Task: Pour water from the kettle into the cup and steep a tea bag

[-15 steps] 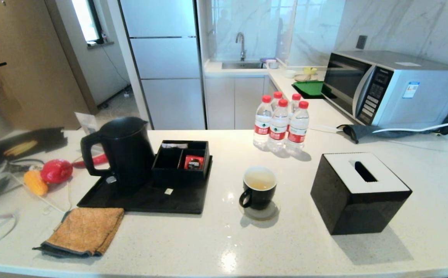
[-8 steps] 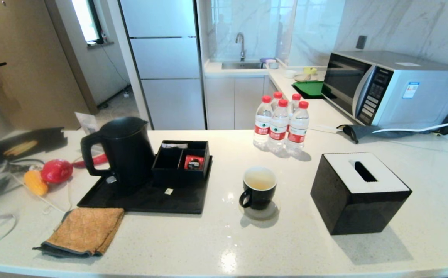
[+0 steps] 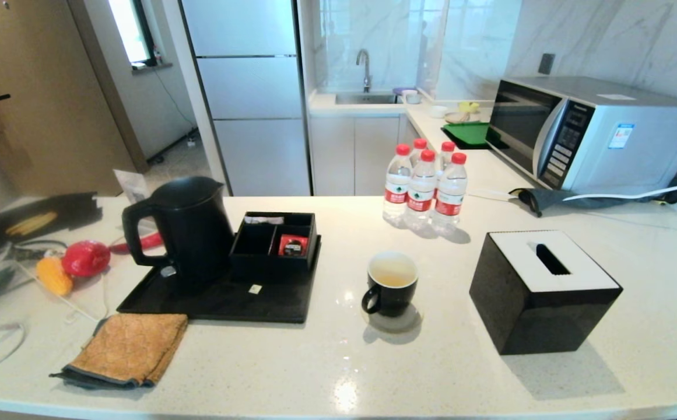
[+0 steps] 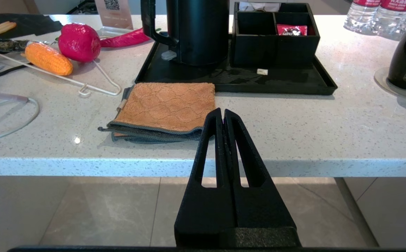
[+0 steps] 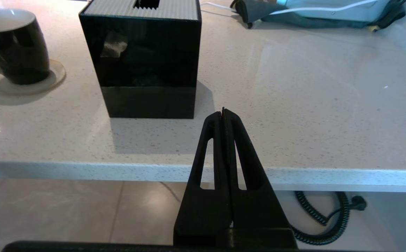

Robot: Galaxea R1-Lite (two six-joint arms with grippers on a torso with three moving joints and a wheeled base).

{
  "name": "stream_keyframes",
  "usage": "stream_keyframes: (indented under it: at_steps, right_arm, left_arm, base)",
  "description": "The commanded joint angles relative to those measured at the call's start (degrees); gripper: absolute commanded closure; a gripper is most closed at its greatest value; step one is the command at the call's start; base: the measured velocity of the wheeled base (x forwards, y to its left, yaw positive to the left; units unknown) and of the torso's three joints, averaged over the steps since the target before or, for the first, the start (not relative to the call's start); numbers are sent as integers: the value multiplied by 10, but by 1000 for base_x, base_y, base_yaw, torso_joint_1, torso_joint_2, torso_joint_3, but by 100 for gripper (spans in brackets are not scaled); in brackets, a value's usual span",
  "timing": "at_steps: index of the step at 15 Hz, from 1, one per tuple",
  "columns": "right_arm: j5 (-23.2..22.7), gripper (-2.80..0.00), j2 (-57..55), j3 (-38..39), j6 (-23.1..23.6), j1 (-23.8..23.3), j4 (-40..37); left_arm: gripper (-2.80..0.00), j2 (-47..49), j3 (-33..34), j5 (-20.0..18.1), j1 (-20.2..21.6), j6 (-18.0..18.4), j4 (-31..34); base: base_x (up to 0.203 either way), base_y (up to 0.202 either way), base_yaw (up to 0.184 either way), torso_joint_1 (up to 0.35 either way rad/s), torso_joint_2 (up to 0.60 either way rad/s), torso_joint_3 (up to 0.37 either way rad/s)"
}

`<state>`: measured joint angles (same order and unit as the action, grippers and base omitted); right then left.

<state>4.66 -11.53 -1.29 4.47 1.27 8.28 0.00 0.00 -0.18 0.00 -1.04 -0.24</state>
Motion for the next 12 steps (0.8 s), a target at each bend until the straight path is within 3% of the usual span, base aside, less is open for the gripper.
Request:
stream_keyframes:
  at_steps: [1,3,4,12]
  right_arm:
    - [-8,0,74,11,16,-9,-14]
    - [-70,0,115,12,30,-11,-66]
    - [-79,0,115,11,24,-12,-91]
    - [-80,0,115,12,12,-12,-87]
  left_arm:
    - [0,1,0,0,0,0,0]
    - [0,1,0,0,0,-1,0]
    - [0,1,0,0,0,0,0]
    - [0,0,0,0,0,0,0]
  base:
    - [0,0,0,0,0,0]
    - [0,0,0,0,0,0]
    - [0,0,0,0,0,0]
    - [0,0,0,0,0,0]
